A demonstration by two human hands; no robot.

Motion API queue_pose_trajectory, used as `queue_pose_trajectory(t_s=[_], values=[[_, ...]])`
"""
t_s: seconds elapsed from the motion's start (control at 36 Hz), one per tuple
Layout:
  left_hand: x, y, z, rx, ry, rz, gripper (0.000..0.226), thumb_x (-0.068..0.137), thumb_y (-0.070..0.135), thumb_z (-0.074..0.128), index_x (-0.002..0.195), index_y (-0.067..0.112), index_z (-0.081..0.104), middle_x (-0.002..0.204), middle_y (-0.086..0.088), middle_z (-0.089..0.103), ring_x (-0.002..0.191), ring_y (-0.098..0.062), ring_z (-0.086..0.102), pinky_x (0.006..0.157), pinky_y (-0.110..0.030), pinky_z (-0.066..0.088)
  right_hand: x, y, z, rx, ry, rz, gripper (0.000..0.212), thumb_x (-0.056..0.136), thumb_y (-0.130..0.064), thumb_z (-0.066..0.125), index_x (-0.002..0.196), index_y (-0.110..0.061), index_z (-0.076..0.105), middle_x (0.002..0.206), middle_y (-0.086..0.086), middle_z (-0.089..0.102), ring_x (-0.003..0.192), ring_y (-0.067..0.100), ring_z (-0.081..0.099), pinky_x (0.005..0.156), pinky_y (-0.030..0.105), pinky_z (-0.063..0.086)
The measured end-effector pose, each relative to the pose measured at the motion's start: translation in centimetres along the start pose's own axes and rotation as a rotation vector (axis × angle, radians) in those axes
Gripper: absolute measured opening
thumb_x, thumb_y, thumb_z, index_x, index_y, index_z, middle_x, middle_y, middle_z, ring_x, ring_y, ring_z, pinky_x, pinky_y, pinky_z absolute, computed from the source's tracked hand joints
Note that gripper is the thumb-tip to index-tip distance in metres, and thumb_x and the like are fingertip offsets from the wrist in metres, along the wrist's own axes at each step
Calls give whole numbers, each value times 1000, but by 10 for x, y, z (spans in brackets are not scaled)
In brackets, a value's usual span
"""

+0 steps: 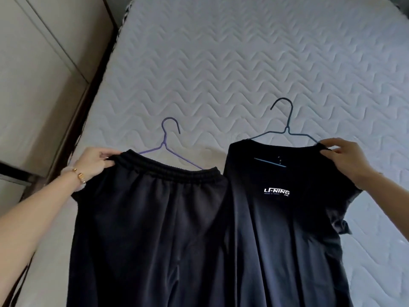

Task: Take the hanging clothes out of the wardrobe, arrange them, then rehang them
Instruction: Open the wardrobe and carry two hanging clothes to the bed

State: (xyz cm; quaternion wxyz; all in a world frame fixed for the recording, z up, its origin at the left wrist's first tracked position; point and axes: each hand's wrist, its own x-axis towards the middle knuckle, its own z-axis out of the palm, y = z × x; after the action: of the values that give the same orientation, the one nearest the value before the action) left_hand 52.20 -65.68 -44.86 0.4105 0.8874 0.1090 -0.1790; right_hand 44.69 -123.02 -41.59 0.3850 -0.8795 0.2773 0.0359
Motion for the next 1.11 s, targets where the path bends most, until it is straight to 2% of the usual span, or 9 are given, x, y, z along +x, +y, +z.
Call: queue_pose_trajectory(t_s=[0.06, 0.11, 0.17, 0.31, 0.5, 0.61, 0.72, 1.0, 1.11], values=[[16, -16, 12, 7, 7, -28, 40, 84, -20, 52, 121, -9, 58, 124, -25, 59, 119, -28, 54, 107, -31, 33, 14, 11, 15, -29, 30, -5, 24, 86, -9, 58, 102, -26, 65, 96, 14, 67, 59, 1, 63, 57, 8, 49], [27, -32, 24, 12, 37, -48, 39, 85, -19, 51, 120, -6, 59, 122, -22, 61, 119, -28, 55, 106, -30, 34, 27, 21, 27, -99, 98, -23, 26, 87, -10, 55, 108, -22, 65, 112, 14, 65, 92, 22, 64, 85, 26, 52], [34, -46, 37, 35, 86, -61, 38, 87, -16, 49, 120, -2, 62, 122, -19, 63, 120, -30, 55, 103, -30, 36, 34, 28, 36, -235, 136, -31, 34, 89, -7, 50, 121, -14, 60, 129, 16, 56, 117, 36, 50, 102, 44, 39], [38, -75, 69, 184, 241, -104, 54, 84, -15, 35, 116, 16, 66, 124, -8, 65, 117, -26, 59, 102, -37, 44, 33, 39, 59, -501, 53, 6, 67, 84, -3, 52, 145, -6, 25, 151, 18, 26, 136, 38, 25, 113, 47, 22], [8, -62, 90, 340, 217, -52, 50, 90, -1, 51, 138, 10, 45, 141, -16, 45, 128, -34, 45, 108, -40, 36, -8, 45, 84, -307, -65, 19, 49, 82, -4, 58, 131, -6, 50, 129, 16, 59, 120, 31, 54, 105, 38, 37], [-35, -53, 89, 250, 196, -89, 42, 94, 6, 47, 136, 8, 47, 138, -12, 52, 126, -31, 49, 106, -38, 38, -48, 51, 93, -229, -162, 100, 27, 84, -16, 57, 109, -21, 66, 101, 6, 72, 99, 26, 64, 89, 35, 46], [-98, -49, 95, 157, 102, -100, 31, 95, 8, 45, 123, 9, 59, 117, -7, 68, 115, -25, 59, 96, -29, 40, -107, 52, 97, -30, -289, 142, 19, 88, -7, 51, 97, -13, 67, 77, 1, 71, 78, 22, 66, 74, 26, 48], [-347, -56, 150, -276, -42, -303, 25, 96, 6, 42, 97, 20, 63, 91, -2, 72, 92, -20, 68, 78, -28, 50, -326, 124, 61, 69, -577, 324, 17, 90, -14, 51, 90, -14, 68, 71, 1, 70, 68, 14, 65, 65, 24, 44], [-464, -65, 180, -389, -62, -420, 25, 96, 3, 41, 92, 16, 62, 85, -4, 70, 84, -25, 65, 66, -24, 47, -414, 174, 43, 56, -651, 434, 18, 90, -7, 47, 89, -8, 66, 59, 0, 65, 52, 13, 58, 48, 19, 36]])
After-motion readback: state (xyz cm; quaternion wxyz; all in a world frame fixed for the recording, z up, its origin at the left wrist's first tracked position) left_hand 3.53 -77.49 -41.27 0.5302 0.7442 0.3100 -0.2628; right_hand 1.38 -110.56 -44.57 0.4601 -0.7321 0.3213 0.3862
